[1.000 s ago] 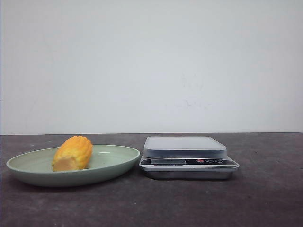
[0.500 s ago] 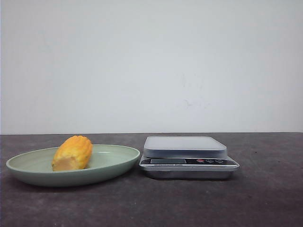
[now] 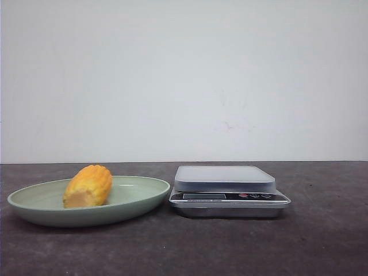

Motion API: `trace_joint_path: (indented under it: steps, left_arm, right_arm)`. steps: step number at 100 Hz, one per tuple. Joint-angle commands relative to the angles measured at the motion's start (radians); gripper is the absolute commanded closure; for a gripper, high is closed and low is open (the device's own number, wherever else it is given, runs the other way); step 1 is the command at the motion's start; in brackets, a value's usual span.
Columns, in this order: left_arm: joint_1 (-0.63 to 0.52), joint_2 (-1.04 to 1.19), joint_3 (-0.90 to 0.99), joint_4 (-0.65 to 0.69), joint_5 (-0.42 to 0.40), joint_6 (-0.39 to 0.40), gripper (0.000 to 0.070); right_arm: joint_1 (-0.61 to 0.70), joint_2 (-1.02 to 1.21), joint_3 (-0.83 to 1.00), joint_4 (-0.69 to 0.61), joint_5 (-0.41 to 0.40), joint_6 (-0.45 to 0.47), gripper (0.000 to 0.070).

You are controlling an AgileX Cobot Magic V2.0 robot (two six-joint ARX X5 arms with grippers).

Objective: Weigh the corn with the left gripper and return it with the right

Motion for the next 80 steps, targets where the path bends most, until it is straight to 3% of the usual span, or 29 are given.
trace_joint_path:
  steps: [1, 22, 39, 57, 80]
  left_arm:
    - [-0.007, 0.01, 0.018, -0.023, -0.005, -0.001, 0.0512]
    - [-0.006, 0.01, 0.017, -0.018, -0.015, 0.045, 0.0511]
    - [0.02, 0.001, -0.043, 0.08, -0.133, 0.074, 0.0511]
    - [0.069, -0.064, -0.313, 0.425, -0.128, 0.175, 0.0511]
    - [0.167, -0.184, -0.912, 1.043, -0.108, 0.162, 0.0511]
  right_arm:
    - [-0.001, -0.002, -0.006, 0.01, -0.001, 0.003, 0.07]
    - [-0.001, -0.002, -0.006, 0.01, -0.001, 0.003, 0.07]
    - [-0.001, -0.001, -0.006, 0.01, -0.001, 0.003, 0.07]
    - [-0.001, -0.002, -0.006, 0.01, -0.001, 0.003, 0.07]
    - [-0.001, -0.002, -0.006, 0.01, -0.001, 0.003, 0.07]
